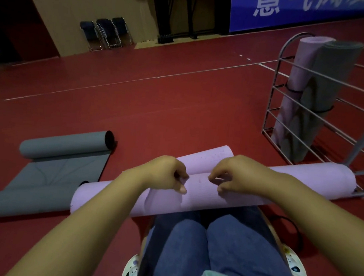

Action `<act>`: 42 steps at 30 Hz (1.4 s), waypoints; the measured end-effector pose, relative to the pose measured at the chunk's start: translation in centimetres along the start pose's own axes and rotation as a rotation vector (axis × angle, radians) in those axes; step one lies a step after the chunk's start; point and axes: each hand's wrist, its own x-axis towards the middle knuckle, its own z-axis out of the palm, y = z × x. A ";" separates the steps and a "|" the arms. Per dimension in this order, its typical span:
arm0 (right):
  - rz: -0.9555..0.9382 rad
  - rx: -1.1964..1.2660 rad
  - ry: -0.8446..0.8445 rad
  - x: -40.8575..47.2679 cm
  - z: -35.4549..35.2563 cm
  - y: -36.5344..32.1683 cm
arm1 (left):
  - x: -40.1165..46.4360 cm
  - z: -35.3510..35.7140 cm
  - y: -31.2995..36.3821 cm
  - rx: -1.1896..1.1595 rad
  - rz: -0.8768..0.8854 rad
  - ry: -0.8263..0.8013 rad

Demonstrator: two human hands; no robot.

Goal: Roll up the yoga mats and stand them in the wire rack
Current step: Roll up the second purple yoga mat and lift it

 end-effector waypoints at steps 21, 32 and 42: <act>0.141 0.179 -0.038 4.5 0.2 3.0 | -0.1 2.4 -0.2 0.320 -0.004 0.208; -0.011 -0.023 0.071 4.4 1.6 2.9 | 2.9 -0.6 -1.6 0.223 -0.021 0.009; 0.023 -0.105 0.184 3.9 4.0 3.3 | 5.6 -2.2 -4.0 -0.012 -0.075 -0.169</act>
